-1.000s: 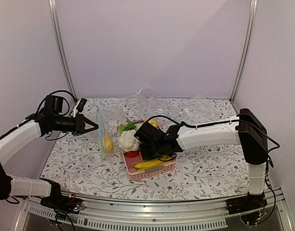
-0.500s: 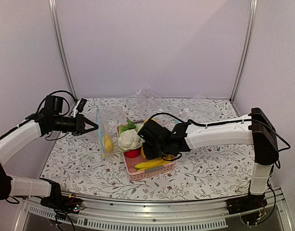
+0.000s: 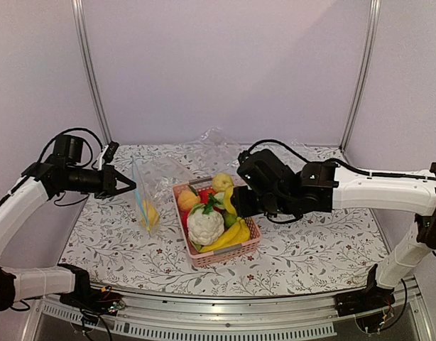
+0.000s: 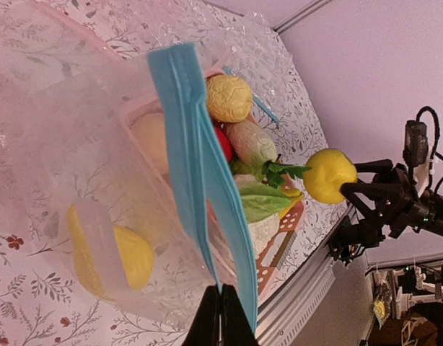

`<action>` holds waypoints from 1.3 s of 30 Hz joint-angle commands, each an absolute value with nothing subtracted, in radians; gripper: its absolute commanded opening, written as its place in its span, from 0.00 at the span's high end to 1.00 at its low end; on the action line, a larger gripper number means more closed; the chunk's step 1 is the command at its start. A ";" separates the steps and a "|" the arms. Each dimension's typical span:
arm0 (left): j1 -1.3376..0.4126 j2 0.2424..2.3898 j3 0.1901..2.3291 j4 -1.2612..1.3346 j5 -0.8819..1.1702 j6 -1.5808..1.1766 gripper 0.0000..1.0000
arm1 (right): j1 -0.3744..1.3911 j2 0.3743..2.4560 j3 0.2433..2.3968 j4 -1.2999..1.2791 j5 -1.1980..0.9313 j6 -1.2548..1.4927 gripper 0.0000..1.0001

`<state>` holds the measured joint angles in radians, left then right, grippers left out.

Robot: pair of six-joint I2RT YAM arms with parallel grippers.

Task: Place the food in the zip-top bag and seal the zipper
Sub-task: Place the fake fruit in the zipper food storage bag.

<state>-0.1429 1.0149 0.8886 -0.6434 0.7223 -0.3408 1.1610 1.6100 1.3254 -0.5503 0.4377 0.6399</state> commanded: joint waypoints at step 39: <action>-0.410 1.085 0.879 -0.620 0.778 -0.446 1.00 | 1.249 1.791 1.611 -0.151 0.106 0.505 0.55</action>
<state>-0.3965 1.0813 0.8963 -0.6411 0.7589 -0.4599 1.2434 1.7565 1.5715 -0.1825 0.1444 0.4973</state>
